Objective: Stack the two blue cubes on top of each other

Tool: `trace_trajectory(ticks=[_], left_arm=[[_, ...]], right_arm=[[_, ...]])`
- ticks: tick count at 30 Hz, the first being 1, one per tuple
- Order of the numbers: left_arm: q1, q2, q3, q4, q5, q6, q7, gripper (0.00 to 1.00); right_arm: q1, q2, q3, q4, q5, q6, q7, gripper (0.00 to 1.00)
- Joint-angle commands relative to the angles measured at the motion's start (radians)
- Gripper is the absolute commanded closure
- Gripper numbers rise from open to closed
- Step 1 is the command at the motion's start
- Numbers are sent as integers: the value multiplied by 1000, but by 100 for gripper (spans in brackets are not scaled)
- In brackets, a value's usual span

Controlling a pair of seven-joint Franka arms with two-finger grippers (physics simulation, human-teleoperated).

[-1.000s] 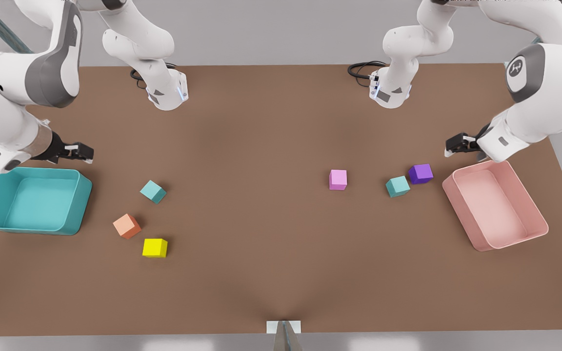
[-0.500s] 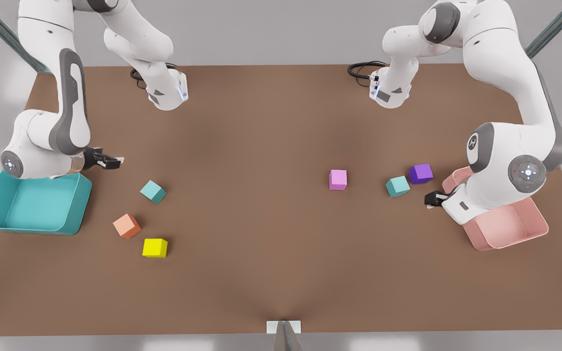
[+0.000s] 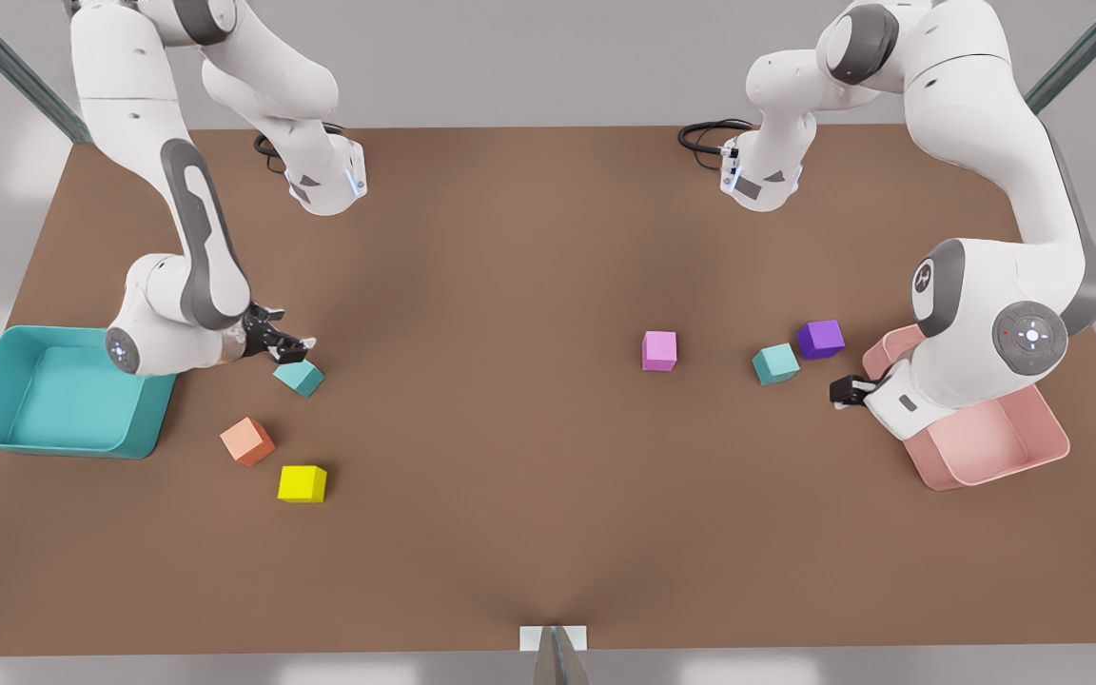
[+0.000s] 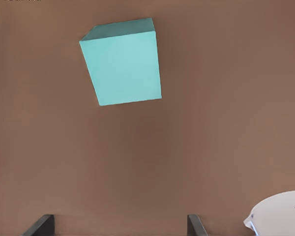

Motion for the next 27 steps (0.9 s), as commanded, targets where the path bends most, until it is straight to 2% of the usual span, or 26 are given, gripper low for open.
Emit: trace_trajectory(ticks=[1, 4, 10, 12, 18, 23, 27], left_arm=[[0, -1, 0, 0, 1, 0, -18, 0], [-1, -1, 0, 0, 1, 0, -20, 0], [0, -1, 0, 0, 1, 0, -20, 0], [2, -3, -2, 0, -1, 0, -18, 0], [0, -1, 0, 0, -1, 0, -21, 0], [0, -3, 0, -1, 1, 0, -24, 0], [-5, -1, 0, -1, 1, 0, -24, 0]], right_arm=[[7, 12, 11, 5, 42, 135, 384, 0], [7, 19, 11, -28, 40, 191, 378, 0], [6, -177, 27, -192, 24, 204, 357, 0], [7, -181, 69, -248, -2, 328, 363, 0], [6, -203, 96, -311, -104, 461, 363, 0], [-11, -154, 89, -311, -170, 556, 361, 0], [-37, -132, 45, -312, -176, 560, 331, 0]])
